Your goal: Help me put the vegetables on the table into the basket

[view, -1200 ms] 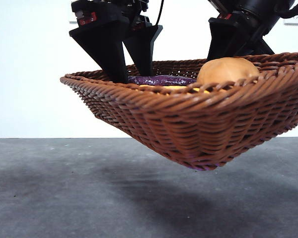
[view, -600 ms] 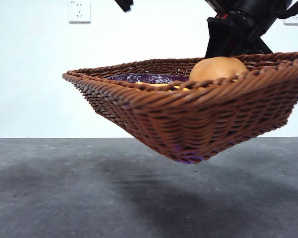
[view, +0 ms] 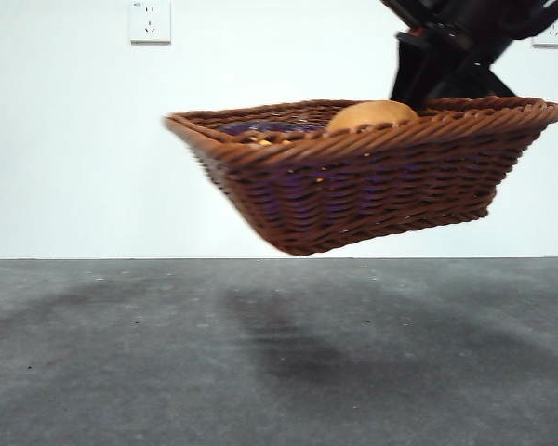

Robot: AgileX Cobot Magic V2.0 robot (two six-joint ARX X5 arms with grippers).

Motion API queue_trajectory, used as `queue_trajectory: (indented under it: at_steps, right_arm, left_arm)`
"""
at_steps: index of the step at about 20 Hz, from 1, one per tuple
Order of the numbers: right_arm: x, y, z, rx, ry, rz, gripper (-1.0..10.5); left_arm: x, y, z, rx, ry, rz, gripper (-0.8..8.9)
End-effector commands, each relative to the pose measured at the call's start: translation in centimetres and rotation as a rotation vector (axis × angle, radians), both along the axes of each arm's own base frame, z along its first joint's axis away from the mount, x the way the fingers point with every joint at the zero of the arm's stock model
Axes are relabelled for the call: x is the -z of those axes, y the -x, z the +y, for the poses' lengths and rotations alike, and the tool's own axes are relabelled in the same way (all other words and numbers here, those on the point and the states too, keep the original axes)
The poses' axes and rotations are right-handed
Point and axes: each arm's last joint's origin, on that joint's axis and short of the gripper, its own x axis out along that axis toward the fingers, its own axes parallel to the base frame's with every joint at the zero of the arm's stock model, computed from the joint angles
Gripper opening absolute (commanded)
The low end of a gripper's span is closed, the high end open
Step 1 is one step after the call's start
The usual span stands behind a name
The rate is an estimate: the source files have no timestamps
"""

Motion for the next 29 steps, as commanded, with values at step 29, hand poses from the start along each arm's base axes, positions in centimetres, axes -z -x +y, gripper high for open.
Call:
queue_trajectory:
  at_steps: [29]
  right_arm:
    - [13.2,-7.8,-14.2,0.308,-0.012,0.322,-0.1]
  left_arm:
    - [7.5,17.1,3.1,-0.017,0.116,-0.067,-0.08]
